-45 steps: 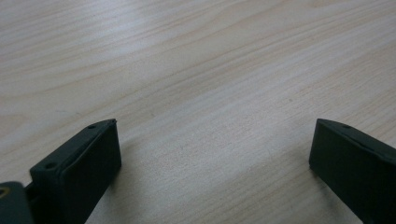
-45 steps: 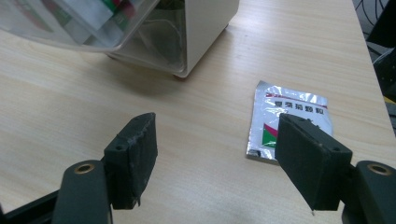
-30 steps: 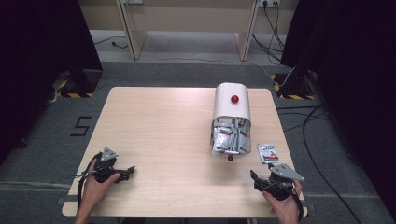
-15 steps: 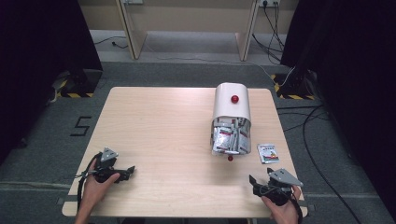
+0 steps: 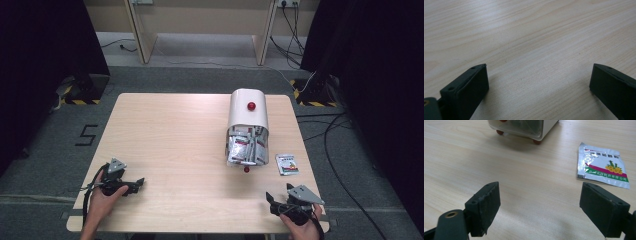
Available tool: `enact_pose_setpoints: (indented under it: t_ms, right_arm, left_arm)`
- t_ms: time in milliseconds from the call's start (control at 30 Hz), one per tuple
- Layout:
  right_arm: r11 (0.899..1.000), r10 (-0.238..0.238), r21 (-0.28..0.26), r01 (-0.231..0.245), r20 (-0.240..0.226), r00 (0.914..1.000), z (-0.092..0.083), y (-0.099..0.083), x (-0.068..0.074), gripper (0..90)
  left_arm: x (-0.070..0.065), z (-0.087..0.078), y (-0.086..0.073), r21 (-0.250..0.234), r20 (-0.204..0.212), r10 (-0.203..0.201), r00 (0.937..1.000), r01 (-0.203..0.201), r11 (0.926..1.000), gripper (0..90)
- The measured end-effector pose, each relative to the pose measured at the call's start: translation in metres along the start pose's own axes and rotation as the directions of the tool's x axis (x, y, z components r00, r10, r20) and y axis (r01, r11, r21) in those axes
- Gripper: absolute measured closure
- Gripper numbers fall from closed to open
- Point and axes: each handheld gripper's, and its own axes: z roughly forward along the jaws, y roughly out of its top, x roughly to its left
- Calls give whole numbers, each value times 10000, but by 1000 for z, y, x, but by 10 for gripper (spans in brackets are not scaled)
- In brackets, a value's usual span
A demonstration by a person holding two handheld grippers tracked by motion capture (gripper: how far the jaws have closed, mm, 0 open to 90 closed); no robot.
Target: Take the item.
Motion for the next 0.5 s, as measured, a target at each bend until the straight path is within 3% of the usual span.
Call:
enact_pose_setpoints:
  t_ms: [500]
  right_arm:
    - [9998, -187, 103, 187, -11, 9998, -3, -7, 7, 181]
  left_arm:
    - [0, 0, 0, -1, 0, 2, 10000, -2, 10000, 14]
